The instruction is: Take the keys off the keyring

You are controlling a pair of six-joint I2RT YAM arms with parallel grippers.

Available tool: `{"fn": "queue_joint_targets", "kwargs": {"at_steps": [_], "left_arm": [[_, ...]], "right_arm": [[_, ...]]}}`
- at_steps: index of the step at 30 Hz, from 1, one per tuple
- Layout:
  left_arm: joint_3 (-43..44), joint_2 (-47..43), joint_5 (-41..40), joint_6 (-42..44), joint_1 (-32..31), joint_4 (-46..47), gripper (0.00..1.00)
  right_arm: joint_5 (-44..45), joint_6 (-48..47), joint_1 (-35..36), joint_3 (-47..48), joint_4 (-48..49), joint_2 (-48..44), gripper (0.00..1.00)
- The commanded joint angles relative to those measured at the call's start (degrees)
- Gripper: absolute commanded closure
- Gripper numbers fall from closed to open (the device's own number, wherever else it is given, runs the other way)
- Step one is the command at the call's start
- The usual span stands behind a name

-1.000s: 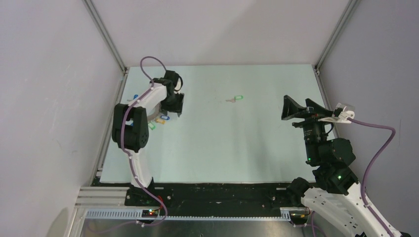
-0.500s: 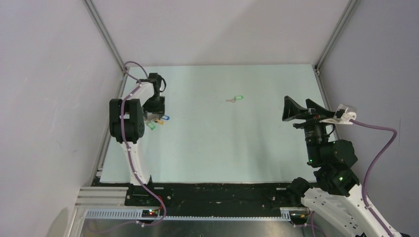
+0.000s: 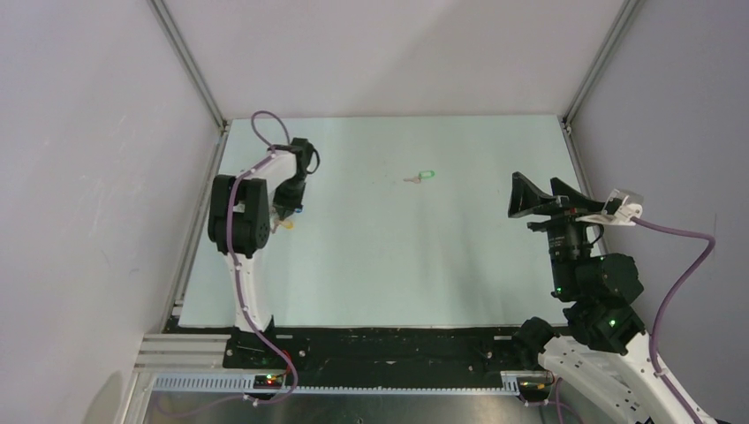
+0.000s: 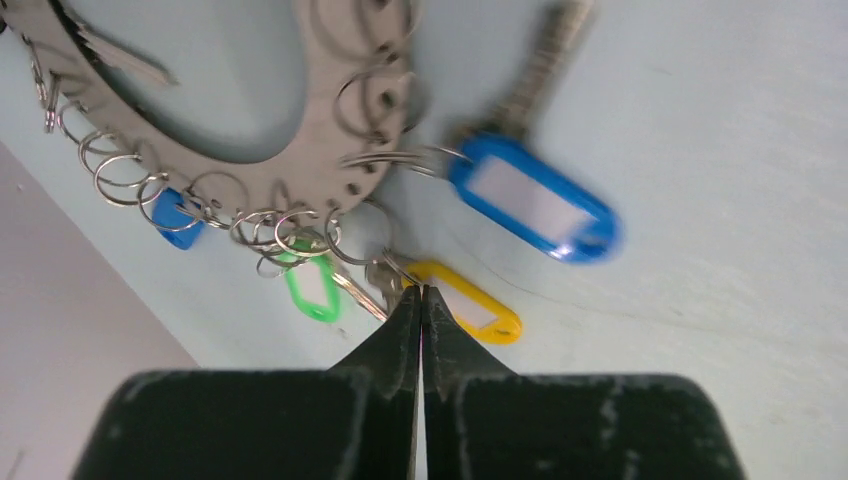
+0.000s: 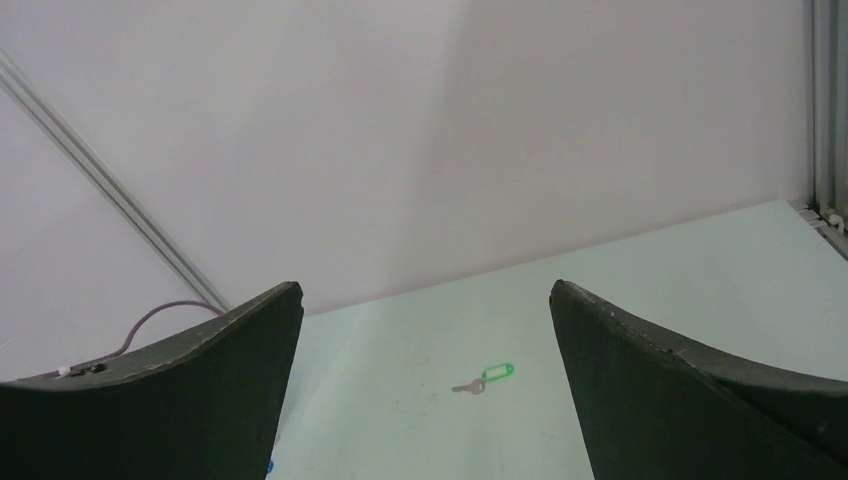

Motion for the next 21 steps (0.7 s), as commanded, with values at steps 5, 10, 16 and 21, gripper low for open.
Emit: {"fn": "queue_joint_targets", "kwargs": {"at_steps": [5,10,16,21], "left_arm": [[-3.12,-16.08,11.64,-1.62,-8.86,-0.87,1.0],[-6.66,-21.77,12.94,-3.19,-9.46,-0.41,1.0],[-3.75,-19.52,3.75,-5.56,-4.71,0.72,0.25],[0.69,-12.81,2.31,-2.38,1.0,1.42,0.13]], "right_arm": [[-1.54,0.14,-0.19,0.38,0.85,1.88,0.0],[-2.32,1.36,-0.26,0.37,0.93,2.88,0.0],[-4.05,2.87,-0.32,0.38,1.27,3.87,0.0],[-4.65,3.2,-0.33,0.38,1.53,3.52,0.0]]}}
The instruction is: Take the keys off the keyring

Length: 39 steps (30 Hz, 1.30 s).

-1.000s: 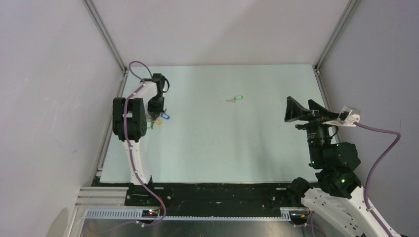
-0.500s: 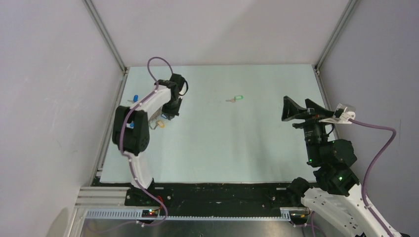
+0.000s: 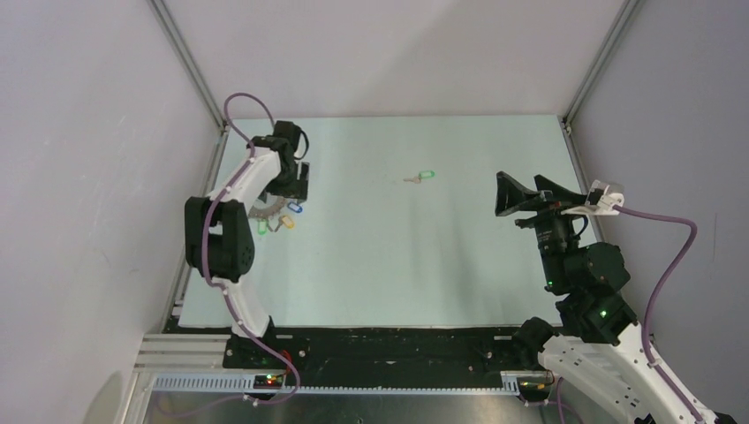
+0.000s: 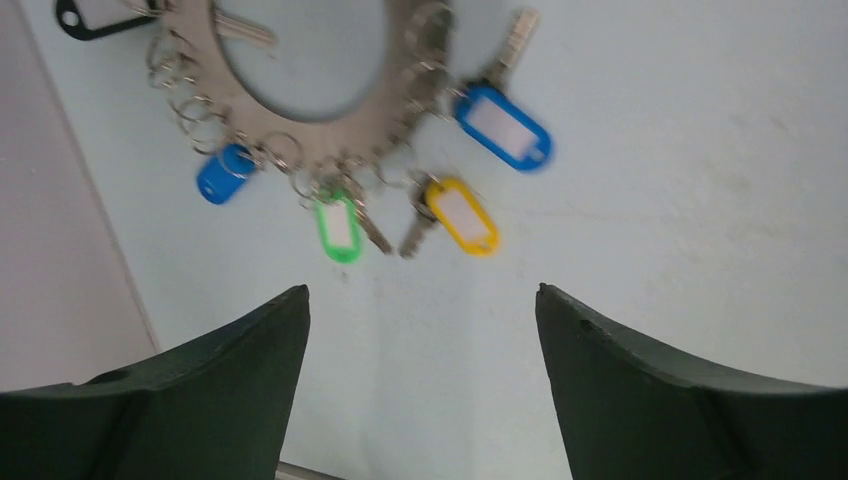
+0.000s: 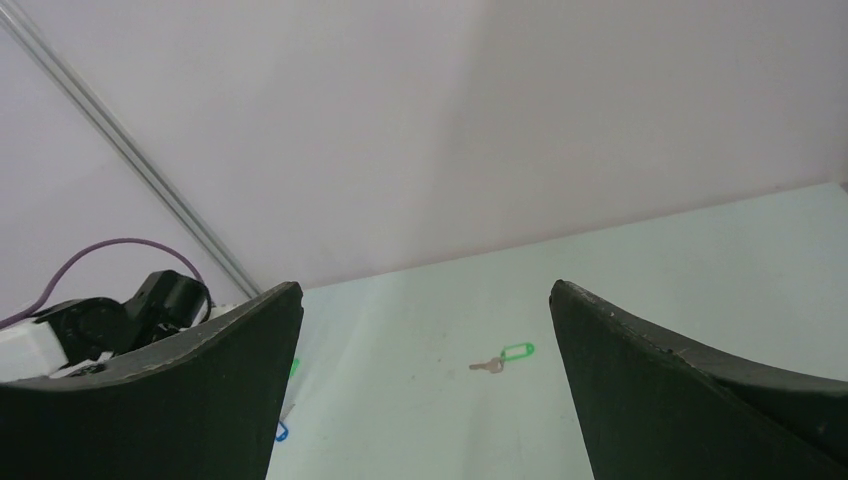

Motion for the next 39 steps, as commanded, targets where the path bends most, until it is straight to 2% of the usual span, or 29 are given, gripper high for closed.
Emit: {"fn": "queue_joint_targets", "kwargs": {"at_steps": [1,5,9,11,13,14,15,16,18,23,26,31,35,39], "left_arm": [[5.24,6.44,-3.12,2.11,5.32,1.46,0.12],[7.5,12.67,4.09,4.24,9.01,1.45,0.12],[8.79,17.39,12.21,4.52,11.65,0.58,0.16],[8.89,18.1,14.99,4.62,12.93,-0.28,0.24],[8.68,19.16,23.43,4.57,14.25,-1.48,0.32],[8.41,19.95,29.56,4.47,14.97,-1.99,0.45],[8.6,20.46,31.39,4.31,15.12,-3.33,0.55],[8.68,21.0,32.49,4.03,15.28,-3.92,0.84],[7.28,20.49,31.71,2.79,15.1,-4.62,0.98],[2.37,15.98,26.2,1.06,11.85,-4.68,1.0],[0.72,13.02,29.33,0.87,7.97,-4.76,1.0],[-1.25,4.36,28.85,-0.37,1.37,-4.41,1.0],[-1.87,-3.44,30.58,-1.92,-1.61,-3.2,1.0],[-2.15,-10.45,33.09,-2.98,-3.84,-1.31,1.0]], "right_arm": [[-1.0,1.09,-0.2,0.34,1.59,-0.33,0.0],[-1.32,0.9,-0.16,0.38,1.73,-1.02,0.0],[-1.09,0.68,-0.16,0.38,1.39,-2.0,0.0],[-0.81,0.5,-0.12,0.38,1.18,-2.44,0.0],[-0.8,0.22,-0.19,0.38,1.2,-2.76,0.0],[-0.72,0.26,-0.2,0.38,1.05,-2.94,0.0],[-0.62,0.24,-0.2,0.38,0.99,-3.03,0.0],[-0.64,0.29,-0.25,0.38,1.01,-3.14,0.0],[-0.66,0.19,-0.22,0.38,0.9,-3.2,0.0],[-0.32,0.12,-0.21,0.38,1.07,-2.97,0.0],[-0.91,0.57,-0.27,0.38,1.19,-2.12,0.0],[-2.5,1.68,-0.27,0.38,0.38,0.65,0.0],[-4.95,3.32,-0.31,0.38,-2.54,3.63,0.0],[-11.11,4.93,-0.29,0.32,-5.94,8.81,0.0]]}}
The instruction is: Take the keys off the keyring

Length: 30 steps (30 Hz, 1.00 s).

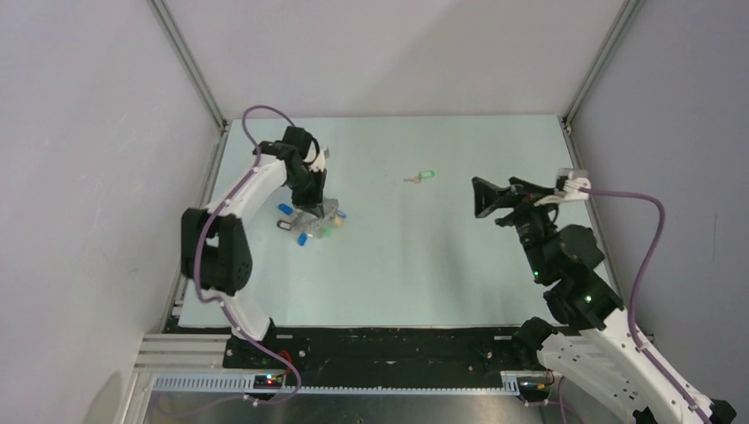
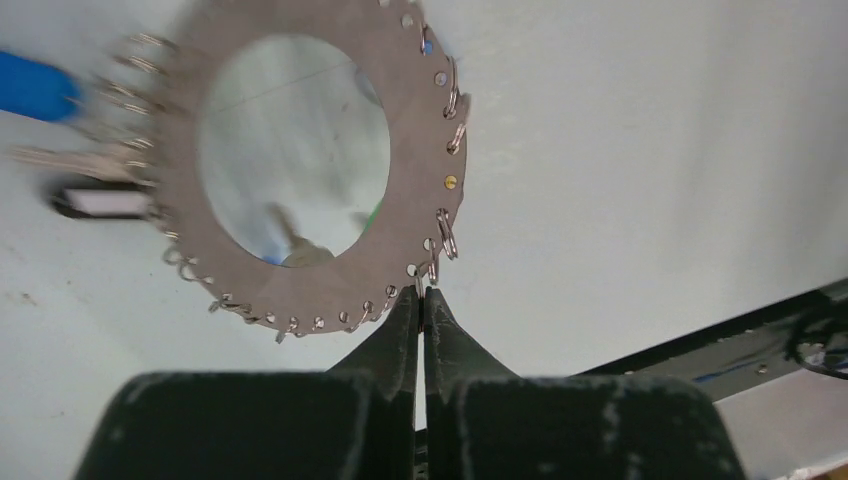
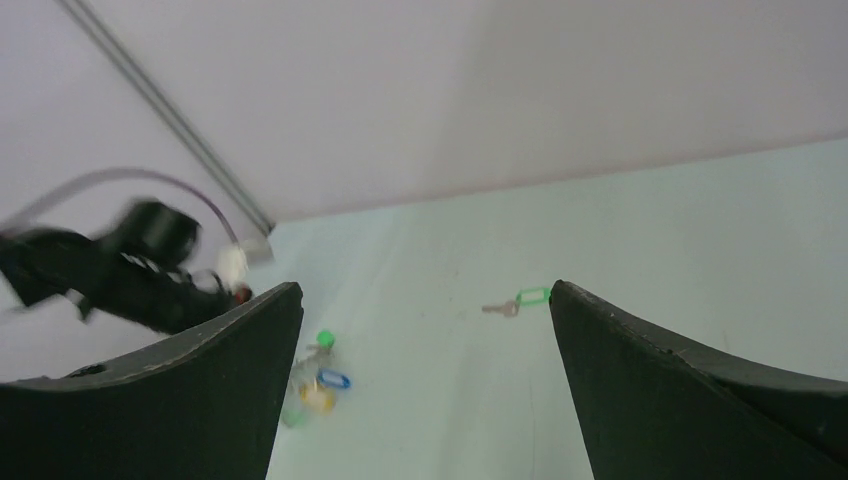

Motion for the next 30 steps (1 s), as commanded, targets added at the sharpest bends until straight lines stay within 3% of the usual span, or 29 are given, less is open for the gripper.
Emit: {"fn": "queue_joint_targets", "kwargs": {"at_steps": [1,4,12,16,19,23,30], "left_arm": [[0.19,-10.59,4.71,-2.66,-1.37,2.88,1.0],[-2.42,-15.2,6.37,-4.53,-2.83,5.92,1.0],[-6.02,-24.2,10.42,-3.78,-7.48,12.64,1.0],[-6.5,-27.85,10.34,-0.43,-9.64,13.3,1.0],[-7.44,-30.2,9.01,1.17,-13.03,14.35,1.0],[-10.16,-32.99,6.53,3.34,-17.56,17.06,1.0],[-14.85,-41.77,7.24,3.73,-18.67,23.26,1.0]], "right_arm": [[-8.71,2.5,-0.16,0.39,-4.16,5.4,0.02],[-16.47,2.81,-0.17,0.34,-6.52,10.33,0.07],[-33.61,-1.29,0.85,-4.64,0.04,16.95,0.01],[-37.59,-12.73,5.06,-6.75,4.41,17.64,0.01],[-42.89,-25.09,8.51,-7.31,6.23,18.52,0.07],[-40.36,-33.32,11.93,-7.02,9.5,20.76,0.13],[-35.3,-40.32,14.94,-4.86,14.35,26.1,0.24]]}}
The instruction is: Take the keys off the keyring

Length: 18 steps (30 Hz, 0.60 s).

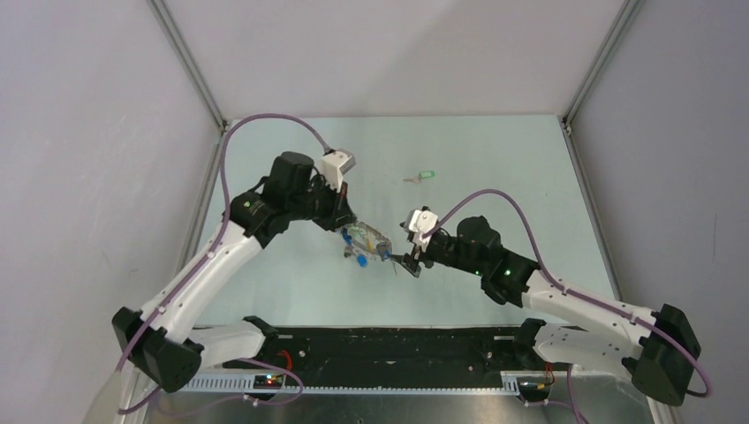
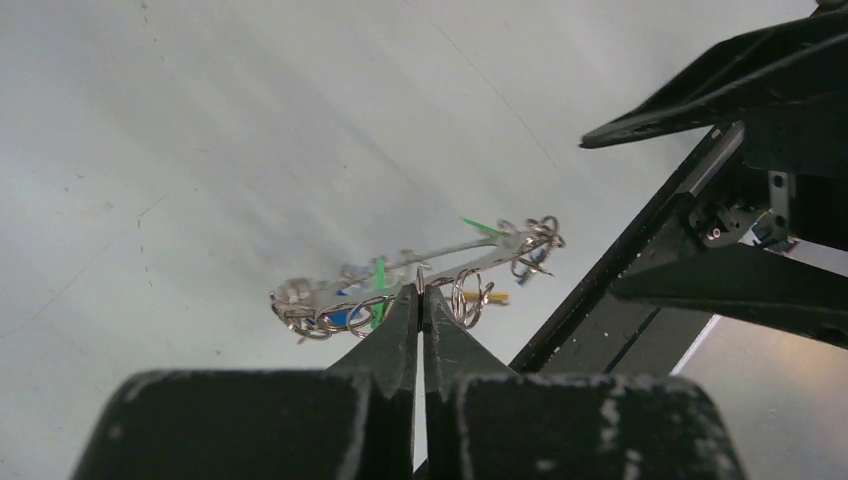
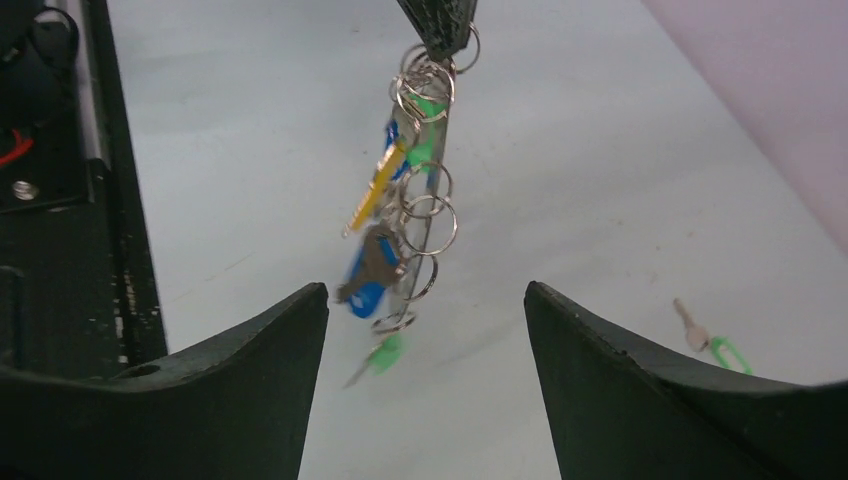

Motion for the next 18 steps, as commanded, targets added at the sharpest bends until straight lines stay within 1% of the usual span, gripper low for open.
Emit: {"fn": "queue_joint_targets", "kwargs": {"at_steps": [1,4,8,11,12,13,14,15,16,17,18], "left_arm": [[-2.54,-7.54,1.17,1.7,-0.11,8.71,1.0],[-4.3,-10.74,2.65,1.75,-0.11,10.57,1.0],[-5.64,-12.92,3.75,1.48,-0.13,12.11,1.0],[-5.87,-14.42,5.06,1.45,-0.13,13.19,1.0],[-6.03,-14.65,5.59,1.45,-0.13,13.43,1.0],[-6.13,-15.15,6.38,1.34,-0.09,13.95,1.0],[-6.32,-15.37,6.73,1.18,-0.12,14.25,1.0],[-6.45,-16.08,6.82,1.1,-0.09,14.92,1.0],[-6.86,-16.44,6.66,0.93,-0.11,15.68,1.0],[-7.08,-17.05,6.39,0.71,-0.06,16.0,1.0],[-7.48,-17.66,5.26,0.08,-0.01,16.63,1.0]], "right_arm": [[3.11,-7.43,1.37,3.2,5.7,2.85,0.25],[2.82,-8.89,1.97,4.51,6.5,5.44,0.27],[0.27,-9.34,2.48,6.61,6.25,8.5,0.34],[1.82,-8.7,3.19,7.46,8.75,11.71,0.46],[2.08,-8.58,3.3,7.85,9.36,12.15,0.48],[2.07,-8.26,3.49,8.03,10.82,13.03,0.53],[1.88,-8.09,3.67,8.27,11.58,13.47,0.56],[1.94,-7.9,3.98,8.51,13.07,14.17,0.62],[2.09,-7.92,4.36,8.62,13.95,14.48,0.73],[2.72,-8.01,4.5,8.9,14.02,14.88,0.8],[3.26,-8.52,4.87,9.08,13.81,14.97,0.95]]}}
